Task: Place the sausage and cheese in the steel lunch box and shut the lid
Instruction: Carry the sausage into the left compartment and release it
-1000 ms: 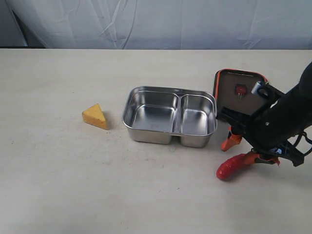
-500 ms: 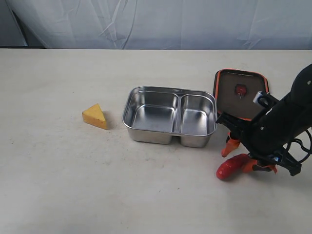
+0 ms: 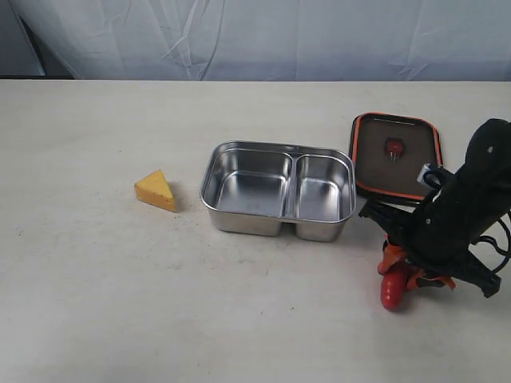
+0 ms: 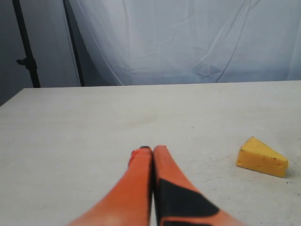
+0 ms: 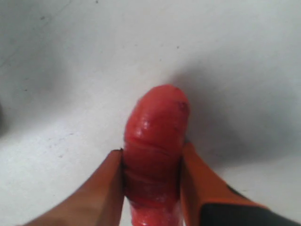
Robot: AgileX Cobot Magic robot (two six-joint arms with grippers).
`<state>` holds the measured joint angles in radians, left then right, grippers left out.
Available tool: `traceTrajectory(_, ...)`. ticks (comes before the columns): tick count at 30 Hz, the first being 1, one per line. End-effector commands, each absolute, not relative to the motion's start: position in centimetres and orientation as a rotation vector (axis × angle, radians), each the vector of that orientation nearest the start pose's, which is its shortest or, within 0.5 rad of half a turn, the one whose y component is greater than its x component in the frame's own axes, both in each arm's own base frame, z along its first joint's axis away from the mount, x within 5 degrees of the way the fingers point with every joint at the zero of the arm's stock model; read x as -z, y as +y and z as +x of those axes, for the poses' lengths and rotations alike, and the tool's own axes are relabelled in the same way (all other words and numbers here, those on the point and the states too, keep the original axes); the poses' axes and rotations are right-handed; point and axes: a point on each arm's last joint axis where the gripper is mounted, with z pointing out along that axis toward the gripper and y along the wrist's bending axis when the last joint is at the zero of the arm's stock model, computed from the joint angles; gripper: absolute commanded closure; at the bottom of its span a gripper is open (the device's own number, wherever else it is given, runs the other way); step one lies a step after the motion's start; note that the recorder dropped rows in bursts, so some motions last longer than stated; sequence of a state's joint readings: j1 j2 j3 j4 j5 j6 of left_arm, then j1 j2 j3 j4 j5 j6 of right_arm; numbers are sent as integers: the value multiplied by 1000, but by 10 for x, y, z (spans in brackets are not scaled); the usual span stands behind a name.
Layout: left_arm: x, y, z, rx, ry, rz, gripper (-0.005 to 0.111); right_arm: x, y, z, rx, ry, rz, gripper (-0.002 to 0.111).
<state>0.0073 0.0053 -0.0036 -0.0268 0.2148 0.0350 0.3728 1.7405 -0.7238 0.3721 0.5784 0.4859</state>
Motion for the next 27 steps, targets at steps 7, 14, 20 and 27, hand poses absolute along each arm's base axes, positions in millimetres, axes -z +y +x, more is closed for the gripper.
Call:
traceTrajectory(7,-194,0,56,-11,1690,6,107,-150,110,240,-337,3028,494,109)
traceTrajectory(14,-194,0,56,-11,1690,6,107,-228,124,261,-534,2752,385,109)
traceTrajectory(20,-194,0,56,-11,1690,6,107,-272,169,276,-687,2618,102,109)
traceTrajectory(27,-195,0,56,-10,1688,5,107,-261,234,308,-673,2659,-227,109)
